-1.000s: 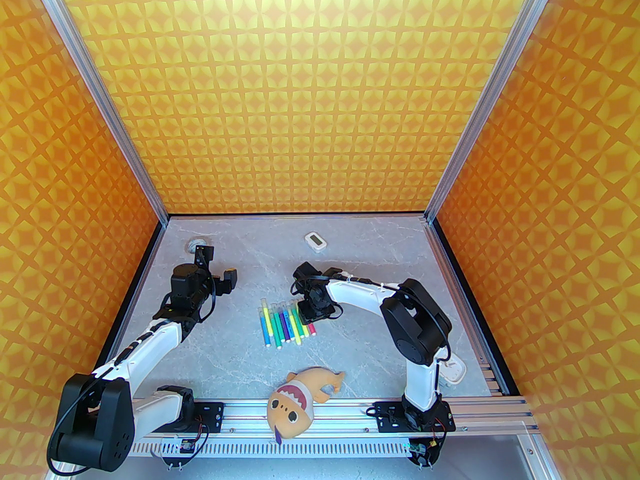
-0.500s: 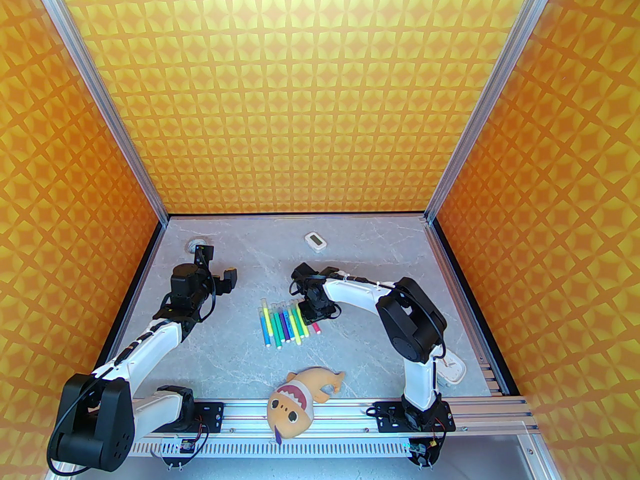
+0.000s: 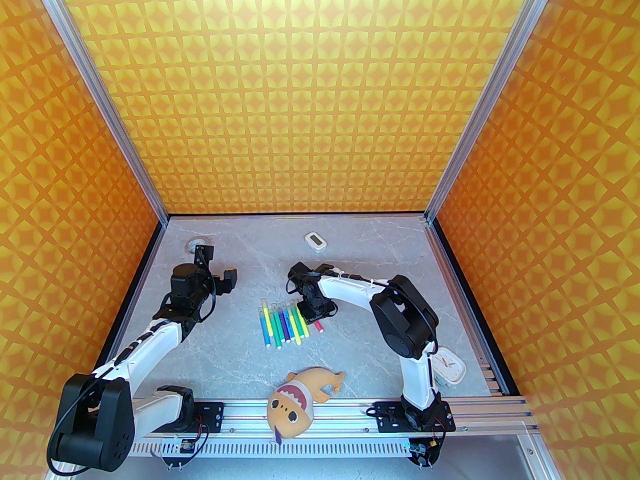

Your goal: Open the pen caps

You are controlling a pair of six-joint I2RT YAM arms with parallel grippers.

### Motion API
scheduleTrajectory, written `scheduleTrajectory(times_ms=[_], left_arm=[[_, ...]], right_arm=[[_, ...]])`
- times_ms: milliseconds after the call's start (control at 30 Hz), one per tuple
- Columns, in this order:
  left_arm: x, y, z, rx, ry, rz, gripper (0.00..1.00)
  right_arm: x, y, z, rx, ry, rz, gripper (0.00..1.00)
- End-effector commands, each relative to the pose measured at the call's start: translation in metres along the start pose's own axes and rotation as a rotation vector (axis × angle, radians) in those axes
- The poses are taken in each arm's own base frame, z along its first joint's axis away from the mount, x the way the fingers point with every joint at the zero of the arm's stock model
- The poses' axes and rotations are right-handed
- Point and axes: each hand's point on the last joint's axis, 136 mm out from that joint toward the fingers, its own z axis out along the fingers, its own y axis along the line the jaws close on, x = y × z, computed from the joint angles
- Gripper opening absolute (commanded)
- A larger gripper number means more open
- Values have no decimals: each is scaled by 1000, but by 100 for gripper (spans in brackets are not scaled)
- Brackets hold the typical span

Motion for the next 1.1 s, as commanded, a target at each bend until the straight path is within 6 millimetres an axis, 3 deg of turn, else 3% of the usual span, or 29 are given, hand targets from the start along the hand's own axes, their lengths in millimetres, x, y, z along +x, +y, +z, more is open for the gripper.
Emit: scheduleTrajectory(times_ms=[0, 367, 667, 833, 1067], left_arm=[[5, -6, 0, 23, 7, 16, 99], [4, -5, 4, 21, 11, 10, 99], [1, -6, 1, 23, 4, 0, 99], [1, -6, 1, 22, 7, -6, 99], [0, -13, 2, 57, 18, -14, 99]], right_arm=[[7, -21, 27, 121, 52, -21, 27], [9, -10, 40, 44, 42, -32, 25], [8, -14, 47, 45, 38, -30, 16], [3, -13, 42, 34, 10, -36, 4], [-5, -13, 19, 20, -55, -43, 0]])
